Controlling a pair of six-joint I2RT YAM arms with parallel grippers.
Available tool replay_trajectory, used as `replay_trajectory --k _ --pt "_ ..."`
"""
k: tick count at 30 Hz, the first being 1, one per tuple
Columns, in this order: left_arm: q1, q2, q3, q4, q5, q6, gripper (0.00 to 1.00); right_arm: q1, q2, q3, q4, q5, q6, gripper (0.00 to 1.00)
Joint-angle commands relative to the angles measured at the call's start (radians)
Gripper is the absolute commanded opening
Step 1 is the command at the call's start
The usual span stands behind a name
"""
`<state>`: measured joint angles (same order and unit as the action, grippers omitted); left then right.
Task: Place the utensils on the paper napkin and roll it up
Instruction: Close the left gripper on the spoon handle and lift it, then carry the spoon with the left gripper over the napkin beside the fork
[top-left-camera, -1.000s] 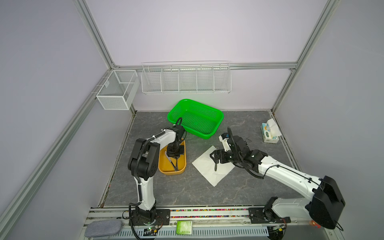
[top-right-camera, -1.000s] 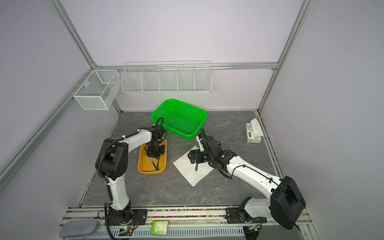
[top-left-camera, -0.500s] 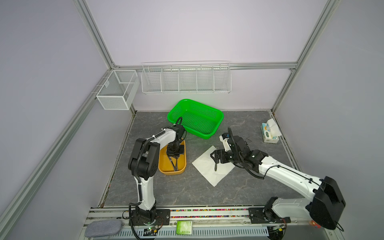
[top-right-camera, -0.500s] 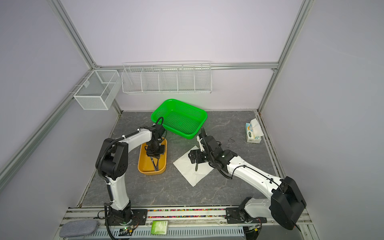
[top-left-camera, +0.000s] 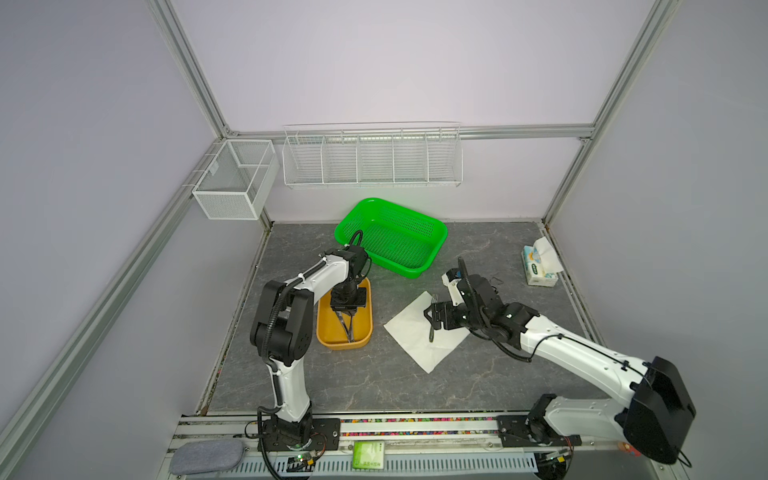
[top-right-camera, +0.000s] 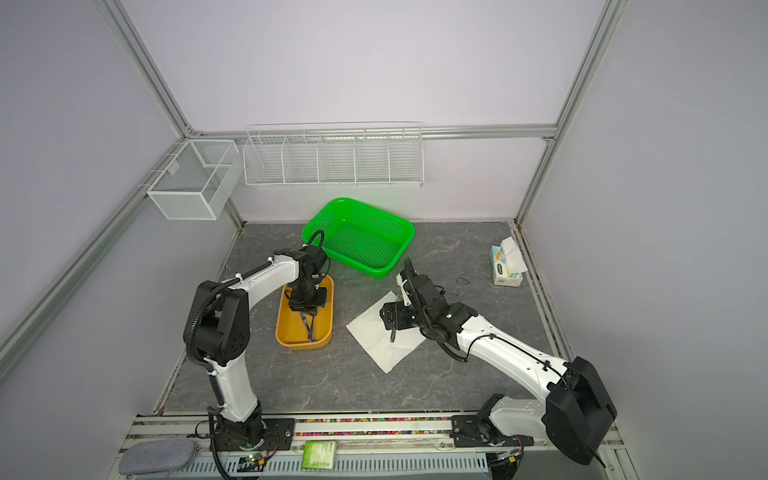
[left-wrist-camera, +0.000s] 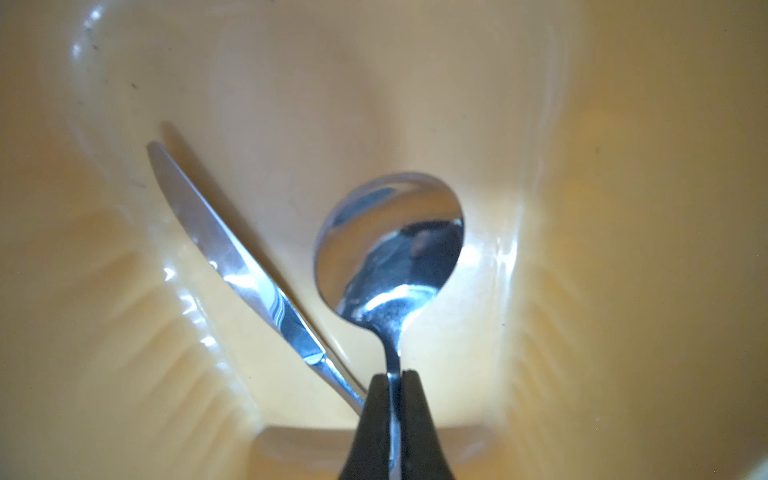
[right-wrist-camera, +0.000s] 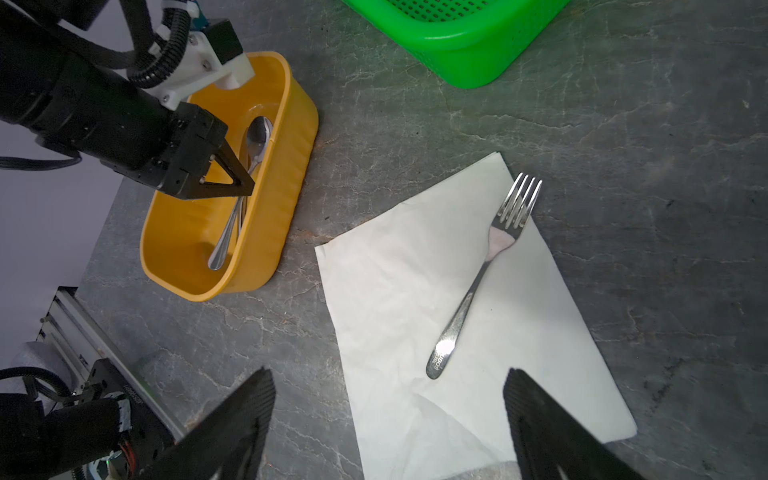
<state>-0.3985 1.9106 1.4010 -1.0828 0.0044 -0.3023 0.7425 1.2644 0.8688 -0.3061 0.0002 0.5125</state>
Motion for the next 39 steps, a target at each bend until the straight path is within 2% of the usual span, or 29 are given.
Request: replay_trajectory --k 1,15,22,31,39 --pt "0.005 -0.046 0.024 -0.049 -0.008 0.011 0.05 0.009 -0.021 -0.016 0.001 0.011 0.006 0.89" --pt "0.004 -0.138 0.056 -0.13 0.023 0.009 0.05 0.009 -0.051 -0.028 0.002 0.038 0.018 0.89" --pt "-0.016 -0.196 0.11 -0.162 0.091 -0.01 0.05 0.008 -0.094 -0.047 -0.002 0.112 0.047 0.89" --pt "-0.16 -0.213 0.134 -0.112 0.159 -0.094 0.05 0.004 -0.16 -0.072 -0.049 0.235 0.103 0.89" --pt "-0.305 -0.098 0.177 -0.008 0.204 -0.181 0.05 -0.004 -0.181 -0.09 -0.07 0.253 0.125 0.89"
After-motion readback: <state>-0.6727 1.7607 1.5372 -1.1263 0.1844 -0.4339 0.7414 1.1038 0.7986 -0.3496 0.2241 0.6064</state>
